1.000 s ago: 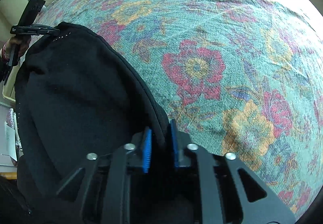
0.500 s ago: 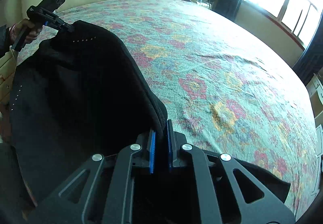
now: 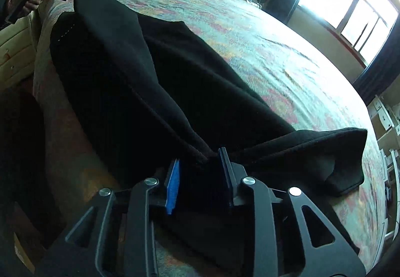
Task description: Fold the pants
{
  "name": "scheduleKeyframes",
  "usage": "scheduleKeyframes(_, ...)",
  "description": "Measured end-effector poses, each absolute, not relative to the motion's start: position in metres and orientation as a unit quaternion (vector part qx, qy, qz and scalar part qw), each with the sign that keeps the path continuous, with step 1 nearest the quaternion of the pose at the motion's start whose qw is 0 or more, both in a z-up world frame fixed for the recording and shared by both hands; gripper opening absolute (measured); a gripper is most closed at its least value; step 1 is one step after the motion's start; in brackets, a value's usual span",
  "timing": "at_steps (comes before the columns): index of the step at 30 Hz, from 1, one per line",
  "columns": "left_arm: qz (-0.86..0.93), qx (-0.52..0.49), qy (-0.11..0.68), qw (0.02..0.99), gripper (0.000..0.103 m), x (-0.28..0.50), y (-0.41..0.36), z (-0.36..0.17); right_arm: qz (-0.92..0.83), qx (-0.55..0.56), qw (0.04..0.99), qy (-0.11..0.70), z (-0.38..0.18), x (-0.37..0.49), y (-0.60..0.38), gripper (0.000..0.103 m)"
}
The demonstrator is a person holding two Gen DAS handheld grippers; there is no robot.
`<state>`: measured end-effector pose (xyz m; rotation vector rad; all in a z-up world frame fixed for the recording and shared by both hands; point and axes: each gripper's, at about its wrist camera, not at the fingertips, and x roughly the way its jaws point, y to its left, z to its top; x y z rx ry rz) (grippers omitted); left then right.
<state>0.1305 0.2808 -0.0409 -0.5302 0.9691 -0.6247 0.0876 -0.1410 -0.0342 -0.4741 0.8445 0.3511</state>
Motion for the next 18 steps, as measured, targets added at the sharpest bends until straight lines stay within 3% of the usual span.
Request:
scheduleKeyframes(1, -0.286, -0.254, 0.447, 0.808, 0.041, 0.124, 0.285, -0.042, 0.169, -0.222, 0.871, 0.404, -0.033, 0.085, -0.139, 0.042)
scheduleKeyframes(3, -0.268, -0.256, 0.441, 0.818, 0.041, 0.110, 0.288, -0.041, 0.176, -0.202, 0.874, 0.405, -0.026, 0.081, -0.136, 0.065)
scheduleKeyframes(6, -0.264, -0.282, 0.410, 0.826, 0.043, 0.090, 0.297, -0.041, 0.181, -0.175, 0.873, 0.417, -0.022, 0.074, -0.134, 0.069)
scheduleKeyframes(9, -0.228, -0.293, 0.390, 0.842, 0.065, 0.068, 0.309, -0.046, 0.187, -0.134, 0.869, 0.439, -0.018, 0.073, -0.140, 0.069)
scheduleKeyframes(18, -0.172, -0.426, 0.416, 0.785, 0.067, 0.052, 0.307, -0.098, 0.237, 0.035, 0.870, 0.431, 0.022, 0.090, -0.132, 0.077)
